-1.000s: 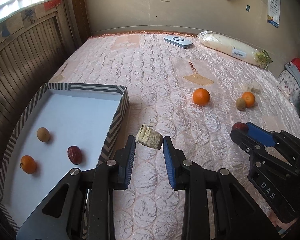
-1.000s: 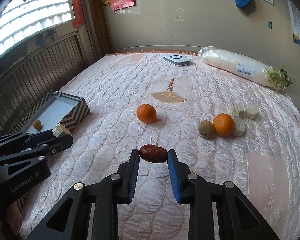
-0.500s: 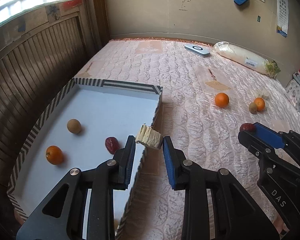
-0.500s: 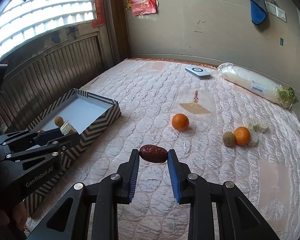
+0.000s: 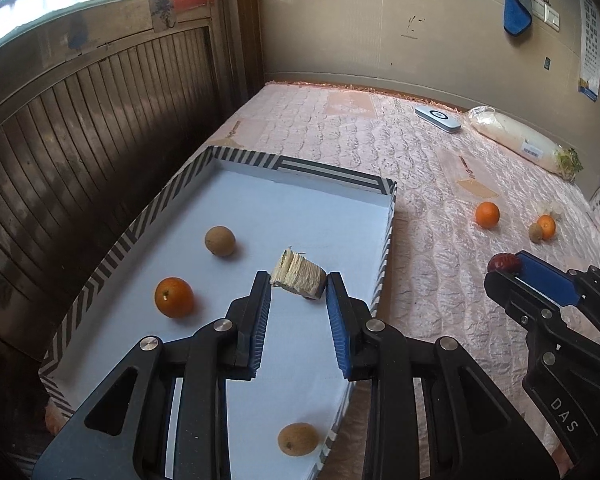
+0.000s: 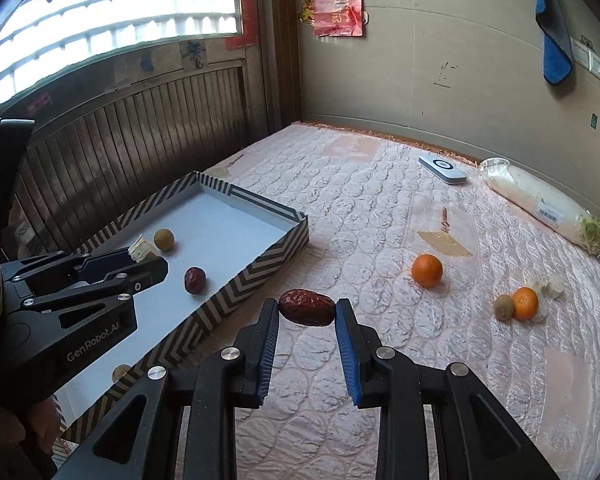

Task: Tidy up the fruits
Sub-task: 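Carry the white root chunk and the red date over the striped-rim tray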

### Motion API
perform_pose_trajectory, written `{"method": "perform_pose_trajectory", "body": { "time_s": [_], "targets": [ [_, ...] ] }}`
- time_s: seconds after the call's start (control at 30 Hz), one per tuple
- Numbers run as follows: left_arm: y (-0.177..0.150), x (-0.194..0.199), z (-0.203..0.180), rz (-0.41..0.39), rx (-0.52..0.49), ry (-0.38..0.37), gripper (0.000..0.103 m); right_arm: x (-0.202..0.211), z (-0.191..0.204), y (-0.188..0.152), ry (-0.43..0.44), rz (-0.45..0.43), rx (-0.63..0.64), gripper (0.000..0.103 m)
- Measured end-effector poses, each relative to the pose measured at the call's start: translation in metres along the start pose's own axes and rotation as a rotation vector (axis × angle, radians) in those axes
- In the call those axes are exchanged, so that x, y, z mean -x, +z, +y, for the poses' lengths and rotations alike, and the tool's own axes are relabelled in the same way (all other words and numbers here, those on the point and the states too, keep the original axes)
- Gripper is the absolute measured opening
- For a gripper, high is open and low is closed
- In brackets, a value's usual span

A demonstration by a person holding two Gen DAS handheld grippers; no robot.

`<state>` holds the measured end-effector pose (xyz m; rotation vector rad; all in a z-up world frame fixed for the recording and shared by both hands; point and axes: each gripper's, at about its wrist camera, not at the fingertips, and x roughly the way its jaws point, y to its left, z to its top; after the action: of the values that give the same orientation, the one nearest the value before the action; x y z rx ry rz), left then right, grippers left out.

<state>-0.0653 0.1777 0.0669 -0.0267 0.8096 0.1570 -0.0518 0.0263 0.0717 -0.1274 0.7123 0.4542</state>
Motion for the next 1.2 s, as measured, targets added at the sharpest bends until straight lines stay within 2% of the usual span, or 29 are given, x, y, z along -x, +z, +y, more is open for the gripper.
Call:
{"method": "perform_pose_trajectory", "body": {
  "time_s": [0.73, 1.2],
  "targets": [
    [-0.020, 0.003, 0.071, 0.017, 0.099, 0.082, 0.028, -0.034, 0.078, 0.017, 0.114, 0.048, 0.128, 0.028],
    [-0.042, -0.008, 0.100, 0.080, 0.143, 0.091, 0.028, -0.061, 0.116, 0.011, 0.173, 0.119, 0.192, 0.028]
  ]
}}
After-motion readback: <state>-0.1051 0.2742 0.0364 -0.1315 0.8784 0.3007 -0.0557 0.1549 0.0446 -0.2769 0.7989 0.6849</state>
